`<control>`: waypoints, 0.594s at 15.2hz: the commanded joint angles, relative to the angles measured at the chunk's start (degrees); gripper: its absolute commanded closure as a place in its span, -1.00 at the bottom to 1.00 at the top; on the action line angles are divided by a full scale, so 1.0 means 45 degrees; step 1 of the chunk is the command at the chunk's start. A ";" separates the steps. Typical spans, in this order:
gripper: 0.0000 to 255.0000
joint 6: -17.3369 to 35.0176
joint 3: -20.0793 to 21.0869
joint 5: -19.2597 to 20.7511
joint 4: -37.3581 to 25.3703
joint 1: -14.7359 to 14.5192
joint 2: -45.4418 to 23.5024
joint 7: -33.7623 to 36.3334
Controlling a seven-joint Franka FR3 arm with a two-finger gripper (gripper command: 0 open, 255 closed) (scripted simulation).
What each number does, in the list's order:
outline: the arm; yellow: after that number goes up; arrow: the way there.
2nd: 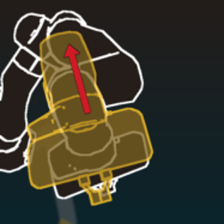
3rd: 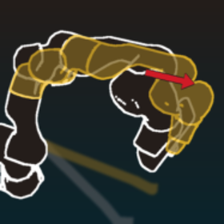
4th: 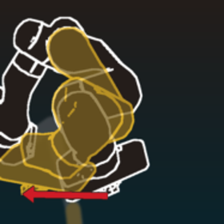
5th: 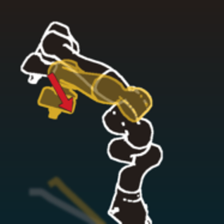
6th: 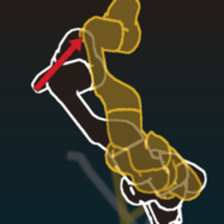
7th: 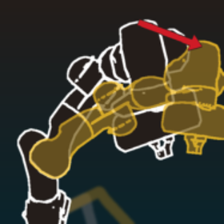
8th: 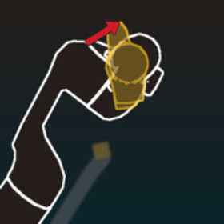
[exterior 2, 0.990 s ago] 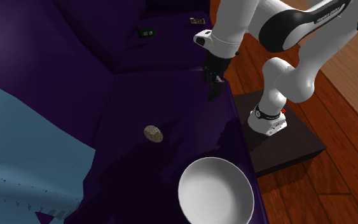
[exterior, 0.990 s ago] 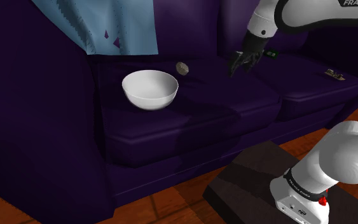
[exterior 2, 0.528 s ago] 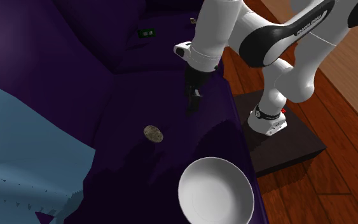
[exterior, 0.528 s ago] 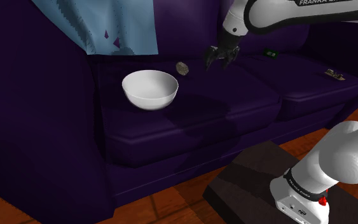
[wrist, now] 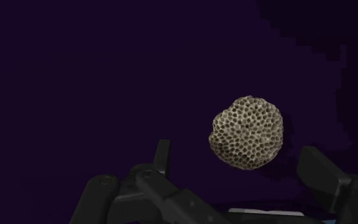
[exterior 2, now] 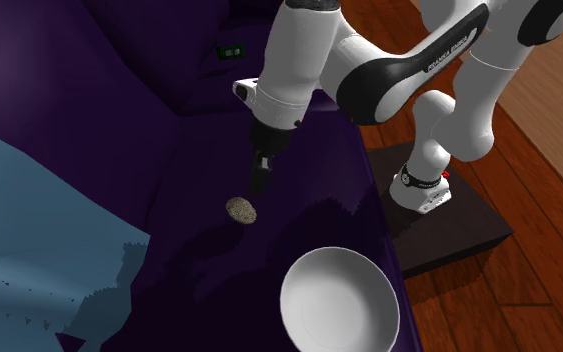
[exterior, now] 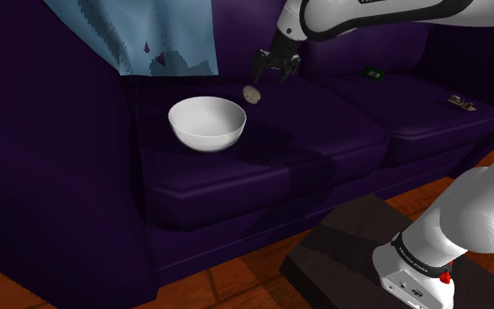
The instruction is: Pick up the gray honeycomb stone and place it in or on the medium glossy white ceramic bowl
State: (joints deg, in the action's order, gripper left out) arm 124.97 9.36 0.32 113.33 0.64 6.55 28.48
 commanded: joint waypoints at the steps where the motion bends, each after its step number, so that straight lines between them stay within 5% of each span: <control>1: -1.00 0.0264 0.0087 0.0129 -0.0927 -0.0006 -0.0853 0.0421; 9: -1.00 0.1210 0.0121 0.0351 -0.1141 -0.0044 -0.1855 0.0731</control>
State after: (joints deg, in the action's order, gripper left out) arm 129.71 9.90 1.76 108.12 0.44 -1.19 31.69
